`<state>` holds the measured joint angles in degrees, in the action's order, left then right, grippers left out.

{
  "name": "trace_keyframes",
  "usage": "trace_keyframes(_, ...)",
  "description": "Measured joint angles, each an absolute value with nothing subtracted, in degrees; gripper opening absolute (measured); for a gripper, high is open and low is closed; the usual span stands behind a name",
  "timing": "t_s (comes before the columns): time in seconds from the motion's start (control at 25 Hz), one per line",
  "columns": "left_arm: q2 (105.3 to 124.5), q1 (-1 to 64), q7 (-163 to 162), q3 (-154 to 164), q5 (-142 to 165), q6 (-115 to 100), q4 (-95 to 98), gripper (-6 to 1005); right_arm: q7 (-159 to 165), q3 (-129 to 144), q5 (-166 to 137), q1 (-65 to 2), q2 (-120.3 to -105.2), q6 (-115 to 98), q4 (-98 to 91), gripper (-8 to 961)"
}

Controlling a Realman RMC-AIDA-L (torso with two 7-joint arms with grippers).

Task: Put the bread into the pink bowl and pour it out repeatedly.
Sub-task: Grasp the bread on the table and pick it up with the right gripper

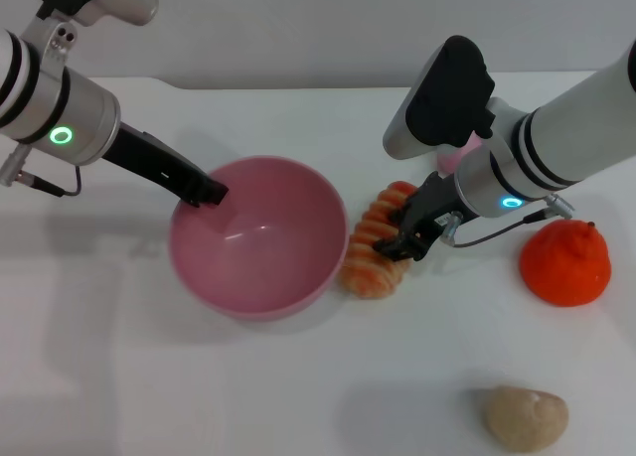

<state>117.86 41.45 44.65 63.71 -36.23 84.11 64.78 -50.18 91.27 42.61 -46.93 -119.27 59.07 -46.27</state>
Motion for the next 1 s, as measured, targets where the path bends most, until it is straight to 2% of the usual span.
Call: trace_keyframes(1.0,117.86,41.39,44.64,63.81,-36.83,84.47,64.78,82,-50.18,92.02,42.53,-46.76,-119.19,59.75,-46.13,247)
